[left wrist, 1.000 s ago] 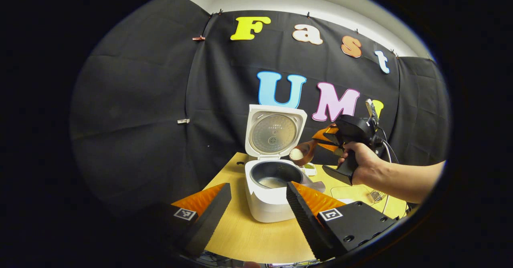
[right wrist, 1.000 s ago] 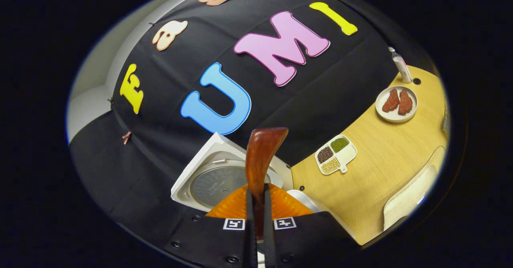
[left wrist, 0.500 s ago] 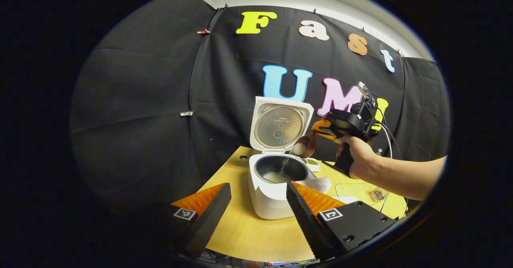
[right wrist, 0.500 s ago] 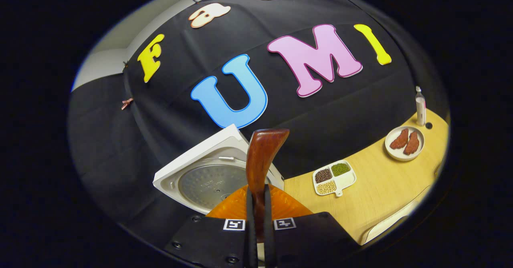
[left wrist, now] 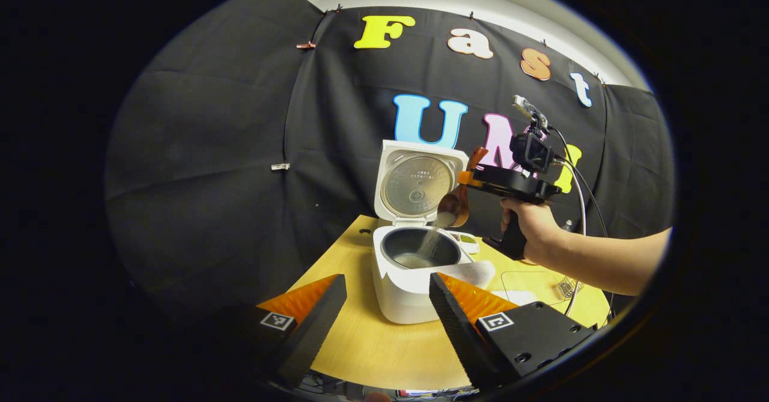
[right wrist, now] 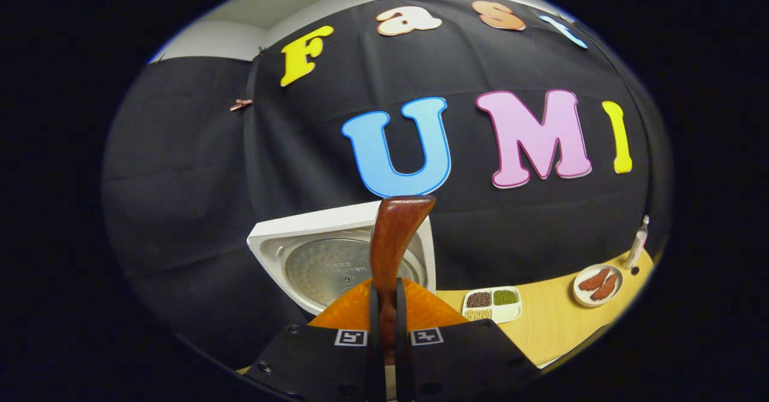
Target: Close the left gripper, press the button to open the rice cooker; take a wooden spoon from the chopstick holder with the right hand, scoop a spoonful of rice and pour it into the rice cooker, then put the wooden spoon back into the chopstick holder.
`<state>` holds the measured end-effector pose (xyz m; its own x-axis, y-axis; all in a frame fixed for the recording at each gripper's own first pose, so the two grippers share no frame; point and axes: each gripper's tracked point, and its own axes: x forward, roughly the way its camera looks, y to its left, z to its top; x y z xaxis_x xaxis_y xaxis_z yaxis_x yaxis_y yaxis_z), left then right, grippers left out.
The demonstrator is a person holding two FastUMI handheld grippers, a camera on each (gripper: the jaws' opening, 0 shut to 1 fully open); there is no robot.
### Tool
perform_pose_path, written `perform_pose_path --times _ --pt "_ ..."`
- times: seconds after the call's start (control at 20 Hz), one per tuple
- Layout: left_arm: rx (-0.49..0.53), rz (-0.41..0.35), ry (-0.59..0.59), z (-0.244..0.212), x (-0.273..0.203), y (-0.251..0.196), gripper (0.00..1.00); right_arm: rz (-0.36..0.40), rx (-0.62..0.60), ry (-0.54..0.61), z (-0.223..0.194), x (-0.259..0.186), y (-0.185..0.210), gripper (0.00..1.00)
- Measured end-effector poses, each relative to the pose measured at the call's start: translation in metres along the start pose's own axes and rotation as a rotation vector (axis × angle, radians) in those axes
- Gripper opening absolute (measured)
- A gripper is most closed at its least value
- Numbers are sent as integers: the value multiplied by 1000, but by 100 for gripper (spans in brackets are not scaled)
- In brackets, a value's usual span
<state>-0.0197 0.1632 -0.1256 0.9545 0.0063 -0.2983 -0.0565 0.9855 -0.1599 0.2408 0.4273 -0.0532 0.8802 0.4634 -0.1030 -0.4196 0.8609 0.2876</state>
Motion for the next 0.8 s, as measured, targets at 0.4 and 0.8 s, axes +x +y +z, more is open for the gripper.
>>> perform_pose_path --times 0.4,0.8 --pt "-1 2 13 -5 -5 3 96 93 -316 -36 -6 -7 38 11" --pt "12 4 18 -3 -2 1 95 152 -610 -70 -19 -13 54 11"
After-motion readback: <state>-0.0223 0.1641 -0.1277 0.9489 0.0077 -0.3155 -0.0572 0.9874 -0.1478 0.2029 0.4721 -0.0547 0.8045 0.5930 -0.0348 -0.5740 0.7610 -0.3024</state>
